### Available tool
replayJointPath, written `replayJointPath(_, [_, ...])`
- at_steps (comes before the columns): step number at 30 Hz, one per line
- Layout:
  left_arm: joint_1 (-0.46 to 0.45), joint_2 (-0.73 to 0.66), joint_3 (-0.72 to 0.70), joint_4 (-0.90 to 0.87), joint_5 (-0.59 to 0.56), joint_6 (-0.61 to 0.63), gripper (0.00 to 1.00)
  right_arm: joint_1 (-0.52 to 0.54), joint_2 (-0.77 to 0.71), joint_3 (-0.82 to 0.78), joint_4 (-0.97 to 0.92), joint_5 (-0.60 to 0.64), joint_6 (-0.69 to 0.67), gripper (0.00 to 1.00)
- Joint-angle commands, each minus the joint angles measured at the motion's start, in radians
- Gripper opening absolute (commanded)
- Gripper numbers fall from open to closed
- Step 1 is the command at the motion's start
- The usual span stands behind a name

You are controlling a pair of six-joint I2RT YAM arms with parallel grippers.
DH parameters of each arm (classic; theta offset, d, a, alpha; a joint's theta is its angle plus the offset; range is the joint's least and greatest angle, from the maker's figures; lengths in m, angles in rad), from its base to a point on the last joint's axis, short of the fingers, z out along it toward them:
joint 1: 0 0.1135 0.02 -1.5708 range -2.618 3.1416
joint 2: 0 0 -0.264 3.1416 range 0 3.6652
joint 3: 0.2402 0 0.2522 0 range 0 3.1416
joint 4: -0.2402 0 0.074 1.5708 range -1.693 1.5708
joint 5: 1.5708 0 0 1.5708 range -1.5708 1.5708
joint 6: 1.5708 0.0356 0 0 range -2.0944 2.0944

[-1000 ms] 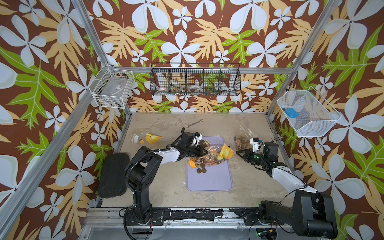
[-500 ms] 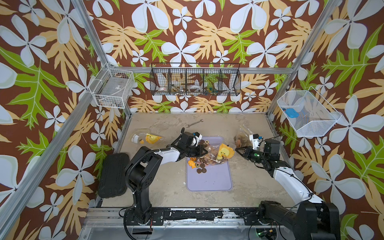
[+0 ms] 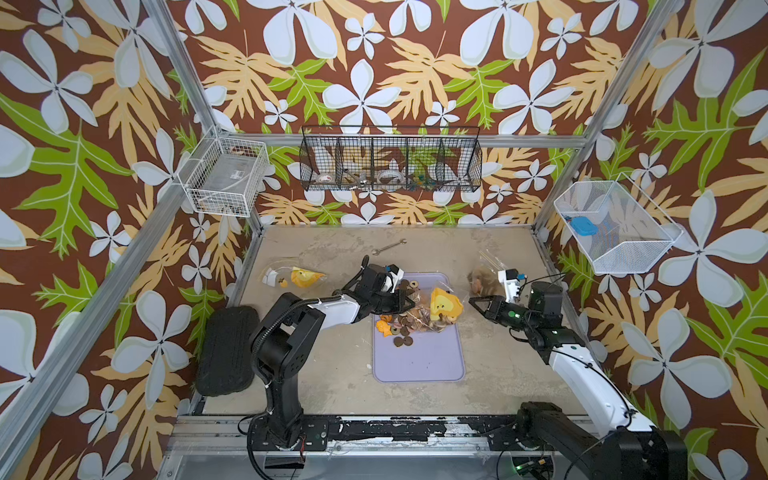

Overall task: Pour cookies out of the ziploc bag
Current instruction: 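Pour the cookies out of the ziploc bag onto the tray.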

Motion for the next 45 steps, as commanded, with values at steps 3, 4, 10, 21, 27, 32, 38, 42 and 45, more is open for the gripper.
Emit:
replayJointPath(3, [0.002, -0.013, -0.006, 0.010, -0.007, 0.002, 0.00, 0.003, 0.060, -0.031, -0.041, 0.026, -0.018, 0.00])
replayJointPath(4, [0.002, -0.016, -0.005, 0.010, -0.007, 0.005, 0.00, 0.005, 0.050, -0.024, -0.043, 0.024, -0.020, 0.00])
replayJointPath(10, [0.002, -0.029, 0.000, 0.009, -0.007, 0.004, 0.00, 0.014, -0.043, -0.015, 0.101, -0.099, 0.045, 0.00])
replayJointPath(21, [0.003, 0.007, 0.036, -0.003, 0.010, 0.012, 0.00, 0.026, -0.023, 0.001, 0.011, 0.003, 0.007, 0.00])
replayJointPath(27, [0.001, -0.041, 0.032, -0.007, 0.041, 0.014, 0.39, 0.026, -0.001, 0.006, 0.010, -0.005, -0.001, 0.00])
replayJointPath(32, [0.001, -0.183, -0.027, -0.009, -0.020, 0.012, 0.99, 0.026, 0.002, -0.019, 0.033, -0.014, 0.010, 0.00])
replayJointPath(38, [-0.069, -0.306, -0.060, -0.003, -0.029, 0.006, 1.00, 0.026, 0.003, -0.012, 0.035, -0.022, 0.012, 0.00])
replayJointPath(42, [-0.157, -0.308, -0.055, -0.013, -0.125, -0.005, 0.97, 0.026, 0.002, -0.012, 0.052, -0.034, 0.031, 0.00])
replayJointPath(45, [-0.198, -0.272, -0.036, -0.027, -0.196, 0.002, 0.92, 0.027, 0.003, -0.010, 0.058, -0.048, 0.048, 0.00])
